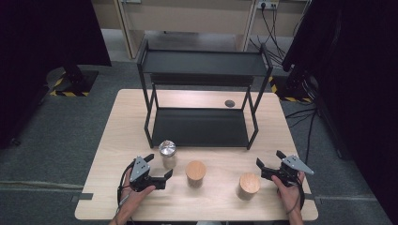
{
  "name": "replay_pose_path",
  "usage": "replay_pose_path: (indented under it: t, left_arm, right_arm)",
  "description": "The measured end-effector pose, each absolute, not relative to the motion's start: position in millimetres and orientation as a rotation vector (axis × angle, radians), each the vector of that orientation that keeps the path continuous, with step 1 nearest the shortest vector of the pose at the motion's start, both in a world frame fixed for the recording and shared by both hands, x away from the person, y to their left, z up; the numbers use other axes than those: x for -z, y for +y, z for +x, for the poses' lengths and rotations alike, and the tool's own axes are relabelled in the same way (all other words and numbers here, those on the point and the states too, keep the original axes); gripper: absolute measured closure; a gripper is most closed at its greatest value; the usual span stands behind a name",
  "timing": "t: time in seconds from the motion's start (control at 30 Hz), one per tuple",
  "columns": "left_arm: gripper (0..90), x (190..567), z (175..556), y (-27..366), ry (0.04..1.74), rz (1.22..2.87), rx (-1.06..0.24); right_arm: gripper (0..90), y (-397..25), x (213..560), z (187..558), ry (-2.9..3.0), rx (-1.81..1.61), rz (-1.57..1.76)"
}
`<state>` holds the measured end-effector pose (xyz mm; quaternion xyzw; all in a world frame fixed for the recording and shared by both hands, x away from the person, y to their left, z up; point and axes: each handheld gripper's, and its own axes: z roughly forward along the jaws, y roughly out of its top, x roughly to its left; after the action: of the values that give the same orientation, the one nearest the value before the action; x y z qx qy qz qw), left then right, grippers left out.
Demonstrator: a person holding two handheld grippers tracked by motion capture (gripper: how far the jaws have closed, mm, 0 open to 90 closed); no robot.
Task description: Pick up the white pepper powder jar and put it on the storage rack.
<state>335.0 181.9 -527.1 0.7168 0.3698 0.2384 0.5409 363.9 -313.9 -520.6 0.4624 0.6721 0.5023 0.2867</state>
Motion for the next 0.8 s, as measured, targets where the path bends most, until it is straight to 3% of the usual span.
replay_pose_path:
  t: [0.8]
  left_arm:
    - [2.0, 518, 351, 178, 0.892, 1.671, -0.558]
  right_arm:
    - [3.2, -314, 521, 364, 1.79, -1.343, 1.238]
